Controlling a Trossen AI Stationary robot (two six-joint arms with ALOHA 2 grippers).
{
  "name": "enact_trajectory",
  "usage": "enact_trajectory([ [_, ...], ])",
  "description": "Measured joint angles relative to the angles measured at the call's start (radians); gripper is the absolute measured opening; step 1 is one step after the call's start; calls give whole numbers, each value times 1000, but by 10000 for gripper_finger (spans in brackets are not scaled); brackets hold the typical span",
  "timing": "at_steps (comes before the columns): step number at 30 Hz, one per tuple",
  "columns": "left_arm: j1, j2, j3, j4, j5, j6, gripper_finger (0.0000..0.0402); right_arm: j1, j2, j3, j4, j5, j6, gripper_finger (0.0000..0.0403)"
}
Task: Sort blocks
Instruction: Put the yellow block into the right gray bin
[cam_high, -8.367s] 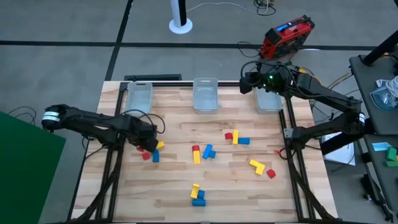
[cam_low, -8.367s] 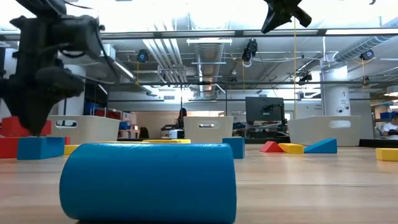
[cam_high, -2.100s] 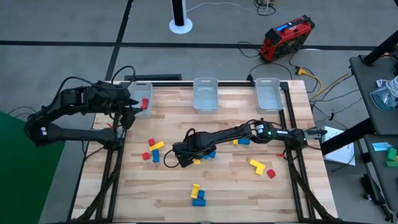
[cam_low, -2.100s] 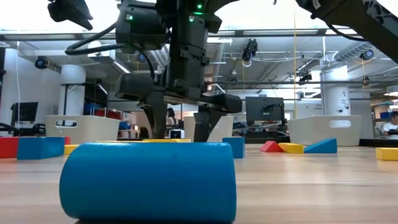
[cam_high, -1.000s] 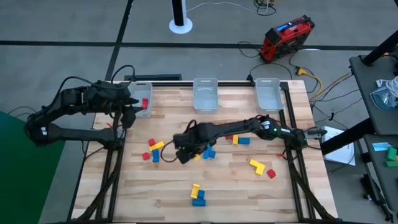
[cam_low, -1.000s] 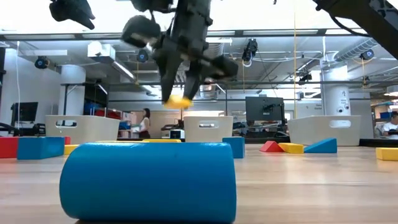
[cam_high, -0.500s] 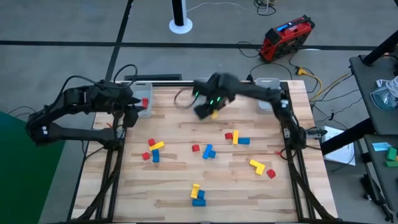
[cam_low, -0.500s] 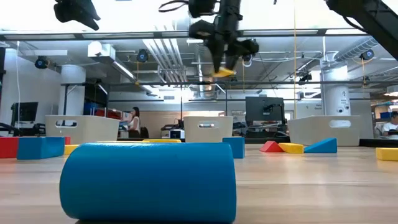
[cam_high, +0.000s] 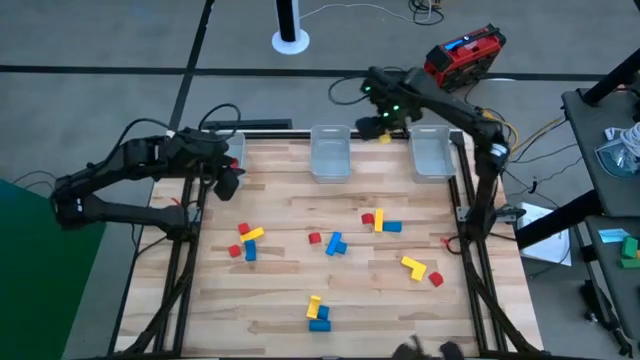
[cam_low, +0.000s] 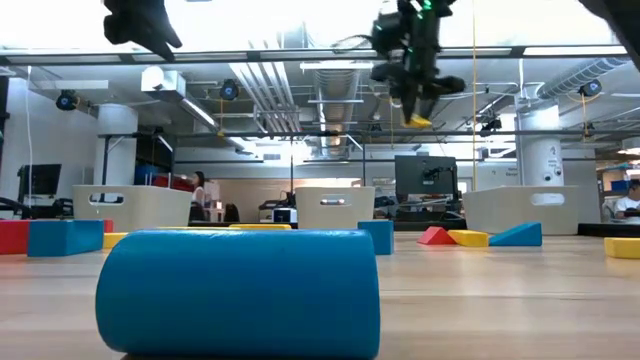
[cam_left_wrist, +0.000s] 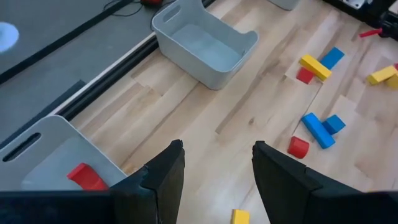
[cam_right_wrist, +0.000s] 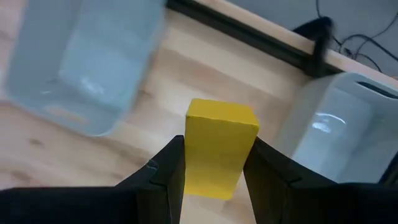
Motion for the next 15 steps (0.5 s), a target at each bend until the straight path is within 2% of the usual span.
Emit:
enact_trajectory([
  [8, 0, 0, 0, 0, -6, -52, 166, -199, -203, -418, 215, -42, -18, 123],
  [15, 8, 5, 0, 0, -29, -65, 166, -274, -276, -600, 201, 5, -2, 123],
])
